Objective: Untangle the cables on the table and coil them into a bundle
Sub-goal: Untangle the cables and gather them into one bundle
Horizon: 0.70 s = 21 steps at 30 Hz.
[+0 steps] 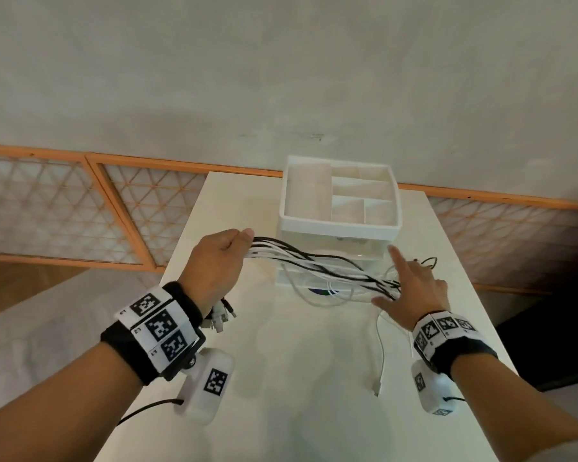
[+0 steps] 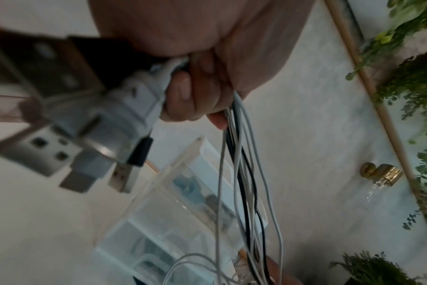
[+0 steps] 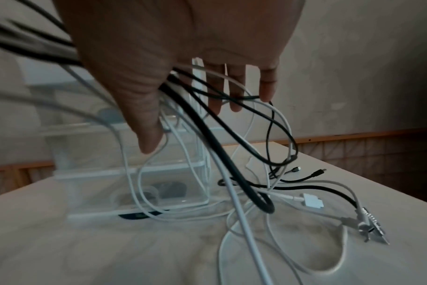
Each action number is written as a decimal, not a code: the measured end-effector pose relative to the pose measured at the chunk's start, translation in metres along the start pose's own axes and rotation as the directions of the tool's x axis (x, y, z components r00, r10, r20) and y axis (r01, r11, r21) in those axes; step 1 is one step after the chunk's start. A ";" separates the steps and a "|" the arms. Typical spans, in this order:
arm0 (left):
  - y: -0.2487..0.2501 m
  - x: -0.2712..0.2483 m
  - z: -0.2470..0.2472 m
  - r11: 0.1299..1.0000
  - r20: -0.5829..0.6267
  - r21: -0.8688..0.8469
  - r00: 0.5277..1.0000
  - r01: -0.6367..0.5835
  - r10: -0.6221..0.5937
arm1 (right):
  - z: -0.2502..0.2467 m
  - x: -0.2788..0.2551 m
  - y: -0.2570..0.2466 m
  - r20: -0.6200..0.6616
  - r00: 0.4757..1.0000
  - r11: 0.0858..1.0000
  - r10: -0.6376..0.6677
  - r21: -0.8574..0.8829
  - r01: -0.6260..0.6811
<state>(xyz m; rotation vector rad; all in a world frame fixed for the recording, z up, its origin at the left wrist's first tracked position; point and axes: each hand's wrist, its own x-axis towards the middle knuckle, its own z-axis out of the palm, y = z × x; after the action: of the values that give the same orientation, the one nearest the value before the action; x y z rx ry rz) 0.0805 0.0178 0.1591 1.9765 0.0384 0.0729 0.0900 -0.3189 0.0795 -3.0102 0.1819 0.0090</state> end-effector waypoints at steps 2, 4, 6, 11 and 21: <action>-0.004 0.001 0.001 1.000 -0.014 -0.010 1.000 0.026 -0.026 | 0.002 -0.007 -0.002 0.057 0.998 0.996 -0.013 -0.088 0.018; -0.004 0.002 0.000 0.999 -0.025 -0.034 0.999 0.029 -0.030 | 0.000 -0.012 -0.008 0.149 0.989 0.991 -0.012 -0.131 0.031; 0.000 0.002 0.000 0.999 -0.023 -0.040 1.000 0.014 -0.015 | -0.005 -0.013 -0.013 0.242 0.970 0.990 0.000 -0.140 0.035; 0.009 0.009 -0.005 0.995 -0.165 -0.095 0.986 -0.023 0.007 | -0.024 -0.010 -0.030 0.175 0.984 1.000 -0.012 0.000 0.013; 0.037 0.008 -0.014 0.946 -0.176 -0.299 0.982 -0.124 0.073 | 0.010 -0.009 0.010 0.106 0.942 0.921 0.320 0.200 -0.335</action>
<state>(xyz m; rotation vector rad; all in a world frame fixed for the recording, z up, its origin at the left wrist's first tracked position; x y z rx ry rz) 0.0876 0.0167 0.1994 1.6545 0.0321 0.2896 0.0802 -0.3261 0.0688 -2.7220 0.6351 0.1200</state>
